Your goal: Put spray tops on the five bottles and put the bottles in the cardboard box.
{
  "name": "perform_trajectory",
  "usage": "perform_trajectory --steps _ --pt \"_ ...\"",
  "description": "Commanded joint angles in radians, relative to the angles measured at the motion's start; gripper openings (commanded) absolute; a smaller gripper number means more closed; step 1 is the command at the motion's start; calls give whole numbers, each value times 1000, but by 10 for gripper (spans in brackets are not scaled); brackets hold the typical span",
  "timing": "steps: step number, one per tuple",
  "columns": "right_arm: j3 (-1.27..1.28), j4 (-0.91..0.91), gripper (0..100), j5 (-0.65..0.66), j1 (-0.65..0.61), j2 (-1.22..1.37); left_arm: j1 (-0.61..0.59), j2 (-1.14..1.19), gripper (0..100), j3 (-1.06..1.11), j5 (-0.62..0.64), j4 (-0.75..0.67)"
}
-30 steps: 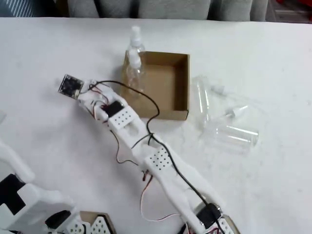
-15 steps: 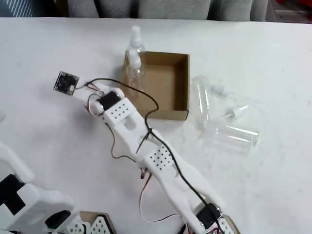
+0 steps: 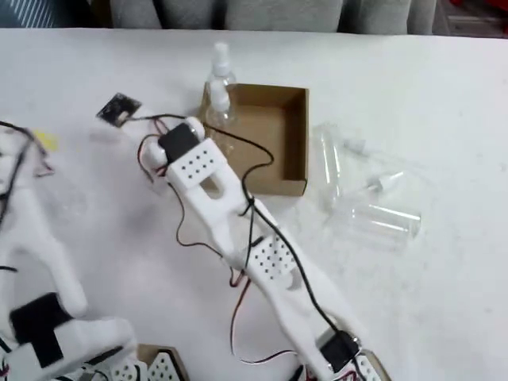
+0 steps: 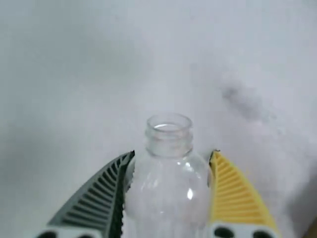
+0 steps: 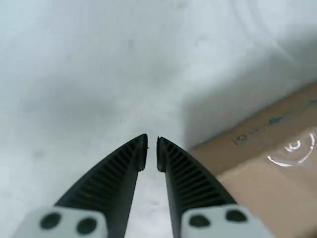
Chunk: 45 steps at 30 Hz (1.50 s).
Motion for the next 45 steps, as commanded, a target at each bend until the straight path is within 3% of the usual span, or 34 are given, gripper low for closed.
perform_trajectory --steps 1,14,27,36,45 --pt "110 41 15 -54 36 -153 130 -174 20 144 -12 25" --pt "987 -15 16 -106 71 -788 367 -473 20 626 -14 -78" --pt "1969 -387 16 -98 217 -1484 616 -478 20 829 -14 -199" --pt "2206 -512 16 -32 343 -1569 627 -478 24 835 -14 -213" --pt "2288 -538 16 -26 375 -1573 615 -478 233 836 -12 -204"
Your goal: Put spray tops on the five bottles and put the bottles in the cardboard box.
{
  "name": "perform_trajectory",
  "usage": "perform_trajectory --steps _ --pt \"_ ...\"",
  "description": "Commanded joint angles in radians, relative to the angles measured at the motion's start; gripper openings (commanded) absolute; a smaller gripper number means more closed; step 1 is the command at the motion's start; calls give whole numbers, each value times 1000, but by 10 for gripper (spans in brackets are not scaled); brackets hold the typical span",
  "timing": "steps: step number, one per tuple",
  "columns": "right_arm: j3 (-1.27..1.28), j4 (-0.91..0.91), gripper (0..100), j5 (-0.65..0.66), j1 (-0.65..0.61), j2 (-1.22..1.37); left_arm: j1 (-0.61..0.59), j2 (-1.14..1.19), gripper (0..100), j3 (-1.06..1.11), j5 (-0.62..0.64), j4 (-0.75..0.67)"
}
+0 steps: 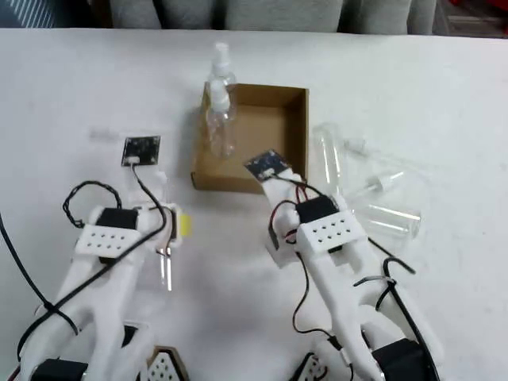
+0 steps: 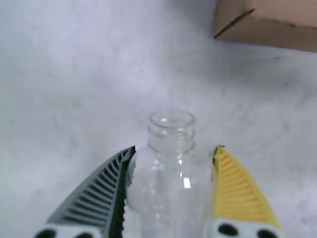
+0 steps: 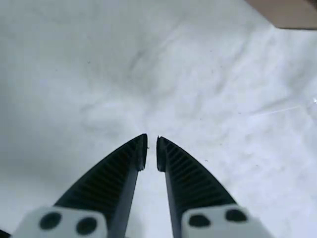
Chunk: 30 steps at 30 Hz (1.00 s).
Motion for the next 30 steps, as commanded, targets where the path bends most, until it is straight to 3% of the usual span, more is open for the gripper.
perform_trajectory --steps 1,7,12,16,24,30 --pt "18 -12 16 15 33 -36 -15 -44 234 -6 -12 -14" --pt "51 -13 16 17 104 -36 -119 -51 237 -80 -84 106" --pt "74 -21 16 57 154 -36 -197 -51 237 -265 -138 276" --pt "117 -59 16 60 179 -36 -239 -44 237 -434 -135 330" --pt "133 -64 16 112 200 -36 -179 -41 237 -520 -133 387" --pt "133 -64 16 114 200 -36 -73 -41 238 -348 -100 293"
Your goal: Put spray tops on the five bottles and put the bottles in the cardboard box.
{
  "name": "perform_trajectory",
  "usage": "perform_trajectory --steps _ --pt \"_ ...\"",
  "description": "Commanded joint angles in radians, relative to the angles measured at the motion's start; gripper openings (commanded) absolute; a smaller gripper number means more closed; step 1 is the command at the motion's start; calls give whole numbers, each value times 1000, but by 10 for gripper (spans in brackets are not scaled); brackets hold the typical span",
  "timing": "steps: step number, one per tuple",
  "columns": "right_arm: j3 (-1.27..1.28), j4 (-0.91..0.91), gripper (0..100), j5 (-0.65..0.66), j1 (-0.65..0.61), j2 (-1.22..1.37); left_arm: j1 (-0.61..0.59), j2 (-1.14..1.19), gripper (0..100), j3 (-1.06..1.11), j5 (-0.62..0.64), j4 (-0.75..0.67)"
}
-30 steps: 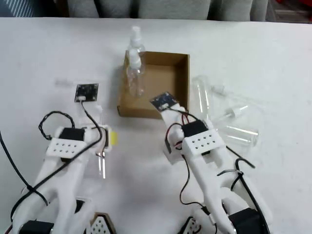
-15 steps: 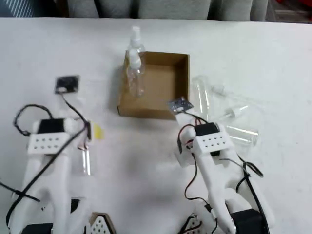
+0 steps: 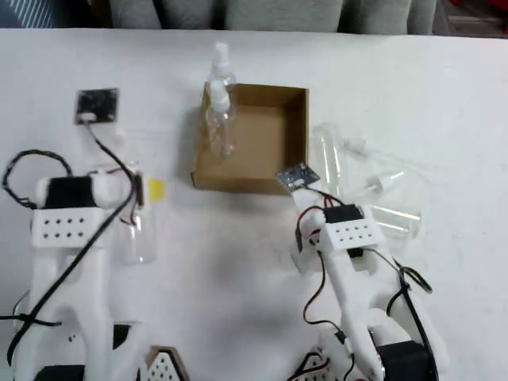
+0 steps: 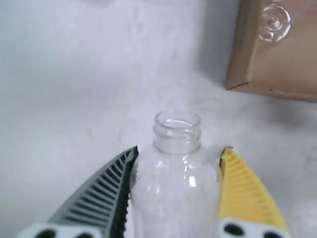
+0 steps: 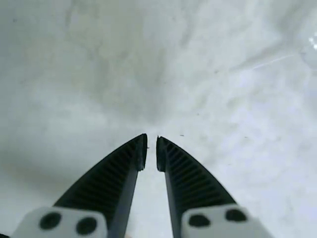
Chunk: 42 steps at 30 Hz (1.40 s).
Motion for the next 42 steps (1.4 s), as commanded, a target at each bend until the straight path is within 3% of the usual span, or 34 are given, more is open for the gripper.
perform_trajectory --steps 1,7,10,16,21,28,33,42 --pt "-5 -10 16 12 10 -33 90 -24 238 130 34 -109" --pt "-5 -10 16 12 10 -25 128 97 240 250 38 -265" --pt "-3 -10 16 12 10 -25 124 202 295 236 38 -304" --pt "17 -31 16 12 10 -27 122 314 433 175 38 -302" --pt "23 -36 16 12 10 -28 93 282 434 133 38 -288" --pt "23 -36 16 12 10 -28 -58 317 434 -138 54 -152" --pt "23 -36 16 14 10 -33 -81 456 434 -315 201 -117" --pt "23 -36 16 14 10 -30 -85 730 434 -514 609 -201"
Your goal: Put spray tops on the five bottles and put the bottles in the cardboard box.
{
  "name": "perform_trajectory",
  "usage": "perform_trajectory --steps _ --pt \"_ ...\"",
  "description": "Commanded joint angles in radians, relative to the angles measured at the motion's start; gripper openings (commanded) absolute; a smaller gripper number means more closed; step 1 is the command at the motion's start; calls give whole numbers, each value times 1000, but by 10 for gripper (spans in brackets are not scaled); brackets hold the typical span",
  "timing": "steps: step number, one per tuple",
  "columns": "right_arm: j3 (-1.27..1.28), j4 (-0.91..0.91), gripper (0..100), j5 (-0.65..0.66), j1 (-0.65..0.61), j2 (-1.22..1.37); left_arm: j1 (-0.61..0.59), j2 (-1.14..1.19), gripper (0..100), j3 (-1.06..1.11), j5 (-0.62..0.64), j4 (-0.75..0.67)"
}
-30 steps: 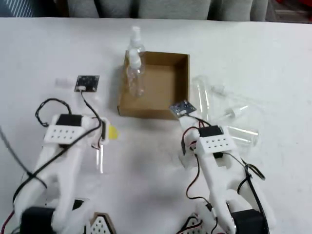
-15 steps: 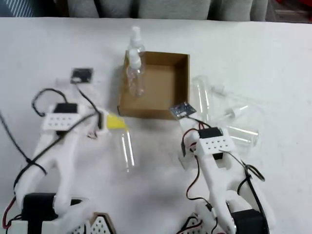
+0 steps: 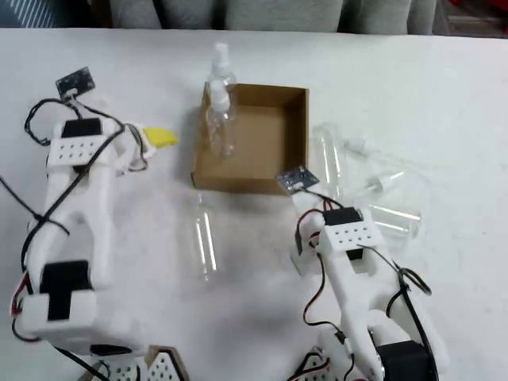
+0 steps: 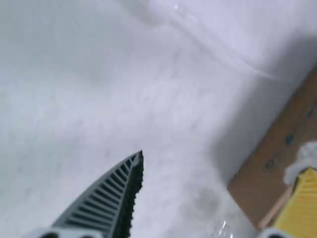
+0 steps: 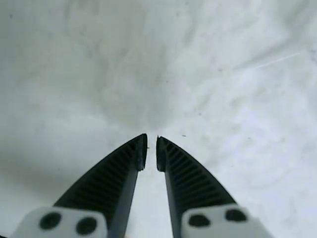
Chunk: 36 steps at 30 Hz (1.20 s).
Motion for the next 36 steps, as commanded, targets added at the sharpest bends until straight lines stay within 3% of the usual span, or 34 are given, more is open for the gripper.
perform_trajectory --steps 1,7,24,30,33,36 --pt "-5 -12 16 9 12 -30 -25 107 434 -135 224 -68" --pt "-3 -12 16 51 12 -25 -73 311 434 -308 417 -103" --pt "37 -35 16 80 4 -28 -145 845 434 -896 443 -57" --pt "37 -35 16 135 4 -25 -165 972 431 -1096 505 80" --pt "37 -35 16 138 4 -25 -160 1018 345 -1178 505 163" --pt "37 -35 16 140 4 -25 -162 1059 156 -1241 502 207"
